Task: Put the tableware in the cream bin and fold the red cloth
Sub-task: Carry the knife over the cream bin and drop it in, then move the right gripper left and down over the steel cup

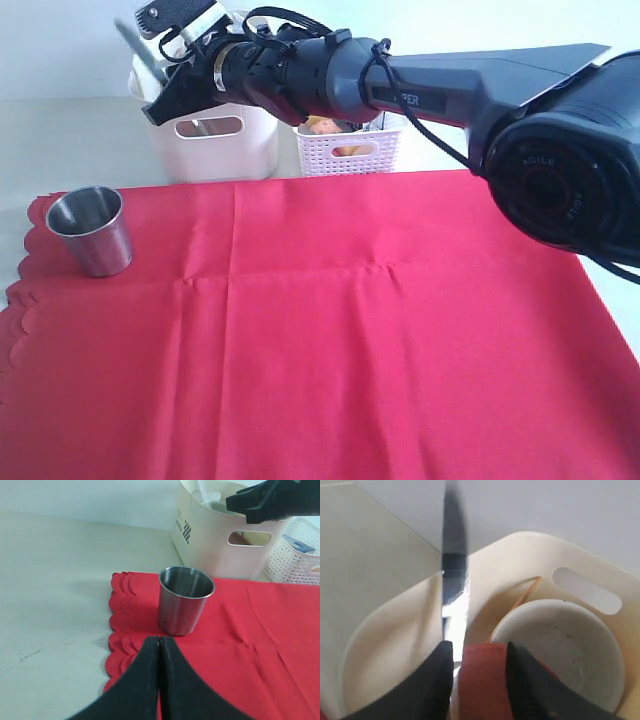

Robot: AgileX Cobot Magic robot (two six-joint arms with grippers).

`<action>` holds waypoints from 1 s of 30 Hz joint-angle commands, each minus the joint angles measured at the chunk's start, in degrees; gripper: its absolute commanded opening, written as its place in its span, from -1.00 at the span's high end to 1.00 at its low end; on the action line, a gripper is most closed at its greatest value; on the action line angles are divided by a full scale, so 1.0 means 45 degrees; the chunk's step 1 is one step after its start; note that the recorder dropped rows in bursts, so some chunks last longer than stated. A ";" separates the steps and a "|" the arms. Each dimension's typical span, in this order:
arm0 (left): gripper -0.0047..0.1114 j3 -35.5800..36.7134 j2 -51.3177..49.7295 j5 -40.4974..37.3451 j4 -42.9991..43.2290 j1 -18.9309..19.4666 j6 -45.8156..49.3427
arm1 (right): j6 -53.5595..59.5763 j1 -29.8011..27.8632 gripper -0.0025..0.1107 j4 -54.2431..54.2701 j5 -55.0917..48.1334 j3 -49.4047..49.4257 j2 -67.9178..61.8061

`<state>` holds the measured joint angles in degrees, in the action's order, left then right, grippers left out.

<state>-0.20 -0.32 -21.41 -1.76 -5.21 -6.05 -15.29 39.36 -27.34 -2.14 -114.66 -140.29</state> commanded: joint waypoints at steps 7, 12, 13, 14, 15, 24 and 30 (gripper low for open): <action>0.92 0.0046 0.0072 0.0108 -0.0094 0.0016 -0.0038 | 0.0016 -0.0019 0.14 0.0124 -0.1303 -0.0052 0.1121; 0.92 0.0046 0.0072 0.0108 -0.0094 0.0016 -0.0038 | 0.0016 -0.0019 0.14 0.1530 -0.2668 -0.0052 0.2070; 0.92 0.0046 0.0072 0.0108 -0.0094 0.0016 -0.0038 | 0.0016 -0.0019 0.14 0.1952 -0.2966 -0.0052 0.2239; 0.92 0.0046 0.0072 0.0108 -0.0094 0.0016 -0.0038 | 0.0016 -0.0019 0.14 0.2403 -0.3377 -0.0052 0.2458; 0.92 0.0046 0.0072 0.0108 -0.0094 0.0016 -0.0038 | 0.0067 -0.0019 0.14 0.2783 -0.3795 -0.0052 0.2661; 0.92 0.0046 0.0072 0.0108 -0.0094 0.0016 -0.0038 | 0.1874 -0.0019 0.14 0.5871 -0.7741 -0.0052 0.4170; 0.92 0.0046 0.0072 0.0108 -0.0094 0.0016 -0.0038 | 0.4819 -0.0019 0.14 0.9877 -1.0656 -0.0052 0.4735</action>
<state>-0.20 -0.32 -21.41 -1.76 -5.21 -6.05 1.06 39.36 10.17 -45.61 -114.79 -120.07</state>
